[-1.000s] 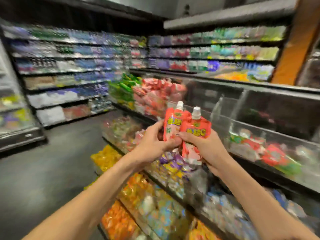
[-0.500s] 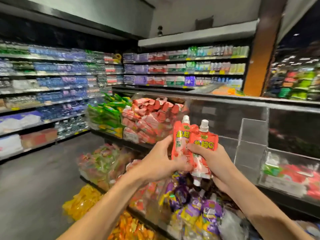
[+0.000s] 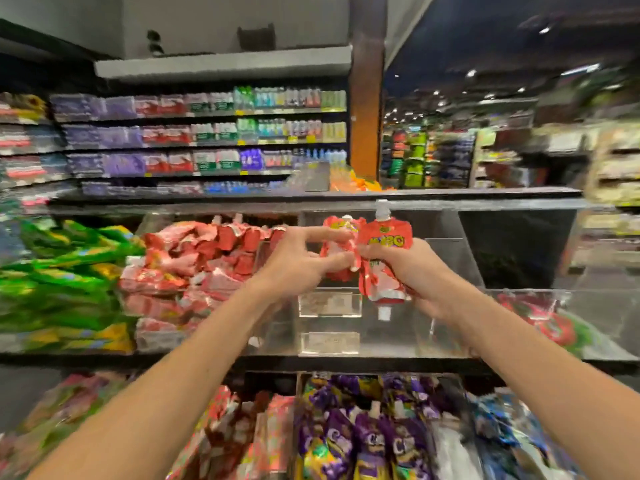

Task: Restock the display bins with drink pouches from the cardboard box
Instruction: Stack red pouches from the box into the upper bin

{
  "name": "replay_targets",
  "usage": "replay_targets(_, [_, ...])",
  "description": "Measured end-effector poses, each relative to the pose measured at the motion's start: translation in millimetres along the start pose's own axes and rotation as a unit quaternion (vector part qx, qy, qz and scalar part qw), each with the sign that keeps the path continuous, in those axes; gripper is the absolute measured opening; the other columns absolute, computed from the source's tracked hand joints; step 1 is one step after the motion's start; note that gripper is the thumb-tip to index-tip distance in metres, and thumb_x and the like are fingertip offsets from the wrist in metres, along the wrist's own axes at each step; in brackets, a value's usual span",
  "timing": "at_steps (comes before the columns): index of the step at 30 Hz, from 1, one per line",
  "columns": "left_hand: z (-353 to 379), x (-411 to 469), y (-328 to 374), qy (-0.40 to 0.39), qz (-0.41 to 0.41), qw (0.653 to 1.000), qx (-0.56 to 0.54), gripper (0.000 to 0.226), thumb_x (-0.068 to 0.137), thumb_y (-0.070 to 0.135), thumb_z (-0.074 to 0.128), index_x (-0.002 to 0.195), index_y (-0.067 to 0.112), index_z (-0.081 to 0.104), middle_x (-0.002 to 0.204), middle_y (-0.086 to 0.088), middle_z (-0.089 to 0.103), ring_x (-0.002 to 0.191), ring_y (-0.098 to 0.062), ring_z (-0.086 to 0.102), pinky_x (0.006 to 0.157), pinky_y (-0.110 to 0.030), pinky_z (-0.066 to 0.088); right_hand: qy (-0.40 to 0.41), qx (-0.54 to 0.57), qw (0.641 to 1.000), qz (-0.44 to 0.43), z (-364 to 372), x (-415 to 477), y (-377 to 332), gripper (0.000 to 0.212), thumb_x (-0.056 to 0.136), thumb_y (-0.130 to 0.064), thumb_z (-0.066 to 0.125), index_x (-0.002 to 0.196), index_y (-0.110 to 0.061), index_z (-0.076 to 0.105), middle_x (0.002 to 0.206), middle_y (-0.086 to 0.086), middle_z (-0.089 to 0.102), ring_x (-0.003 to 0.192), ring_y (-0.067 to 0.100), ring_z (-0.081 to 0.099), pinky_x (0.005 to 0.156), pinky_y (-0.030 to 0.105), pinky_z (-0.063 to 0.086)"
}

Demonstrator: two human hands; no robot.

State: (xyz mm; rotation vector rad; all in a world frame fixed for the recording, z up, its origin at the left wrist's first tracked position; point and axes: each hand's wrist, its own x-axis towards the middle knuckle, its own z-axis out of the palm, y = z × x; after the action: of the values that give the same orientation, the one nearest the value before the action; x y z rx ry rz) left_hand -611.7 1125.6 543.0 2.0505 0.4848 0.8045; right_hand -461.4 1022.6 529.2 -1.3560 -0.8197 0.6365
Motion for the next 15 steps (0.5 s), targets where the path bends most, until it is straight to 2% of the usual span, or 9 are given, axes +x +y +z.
replay_targets(3, [-1.4,29.6,-11.5,-0.010,-0.035,0.998,0.041,0.029,0.078,0.027,0.083,0.107,0.025,0.076,0.100,-0.002,0.075,0.092,-0.018,0.072,0.091,-0.033,0.055,0.026,-0.025,0.999,0.035,-12.7,17.5,-8.1,0.014,0.079,-0.015,0.080,0.086,-0.011,0.069,0.080,0.010,0.067,0.070,0.021,0.062,0.076,0.038,0.054])
replay_targets(5, [1.0,49.1,-21.8,-0.035,-0.056,0.994,0.086,0.024,0.081,0.026,0.082,0.104,0.022,0.078,0.097,-0.005,0.075,0.089,-0.018,0.070,0.092,-0.039,0.056,0.021,-0.017,0.996,0.079,-19.8,27.0,-10.0,0.022,0.079,-0.018,0.080,0.094,-0.009,0.067,0.081,0.011,0.068,0.066,0.022,0.065,0.071,0.036,0.057])
replay_targets(6, [3.2,58.2,-26.8,-0.053,-0.069,0.990,0.111,0.022,0.082,0.026,0.080,0.103,0.019,0.078,0.093,-0.006,0.074,0.082,-0.016,0.068,0.089,-0.038,0.058,0.016,-0.013,0.995,0.098,-22.1,31.3,-9.5,0.027,0.080,-0.019,0.079,0.100,-0.008,0.066,0.082,0.011,0.069,0.066,0.022,0.067,0.067,0.035,0.058])
replay_targets(8, [8.8,76.9,-38.4,-0.095,-0.095,0.977,0.166,0.020,0.084,0.029,0.078,0.100,0.017,0.078,0.080,-0.001,0.071,0.070,-0.011,0.064,0.073,-0.033,0.060,0.009,-0.017,0.992,0.124,-25.0,38.9,-5.9,0.036,0.079,-0.022,0.080,0.108,-0.006,0.064,0.083,0.011,0.071,0.067,0.023,0.069,0.064,0.035,0.057])
replay_targets(10, [17.0,92.6,-48.6,-0.139,-0.125,0.955,0.231,0.019,0.085,0.030,0.077,0.100,0.018,0.078,0.080,0.002,0.071,0.064,-0.007,0.062,0.057,-0.021,0.053,0.008,-0.025,0.991,0.130,-26.5,46.3,-2.3,0.041,0.078,-0.022,0.081,0.111,-0.005,0.063,0.087,0.012,0.072,0.071,0.024,0.071,0.066,0.036,0.059])
replay_targets(13, [34.8,114.6,-63.5,-0.171,-0.162,0.927,0.292,0.024,0.085,0.027,0.076,0.107,0.016,0.076,0.099,-0.004,0.074,0.078,-0.013,0.067,0.058,-0.020,0.054,-0.007,-0.024,0.991,0.135,-27.2,55.6,0.9,0.036,0.079,-0.019,0.081,0.107,-0.003,0.063,0.090,0.015,0.070,0.076,0.026,0.069,0.076,0.041,0.059])
replay_targets(15, [45.5,125.4,-70.8,-0.172,-0.184,0.917,0.310,0.024,0.087,0.025,0.075,0.109,0.014,0.075,0.101,-0.006,0.073,0.087,-0.019,0.071,0.063,-0.024,0.057,-0.022,-0.023,0.990,0.136,-29.2,62.1,1.0,0.024,0.081,-0.017,0.079,0.095,-0.005,0.064,0.083,0.013,0.068,0.069,0.022,0.066,0.068,0.035,0.059])
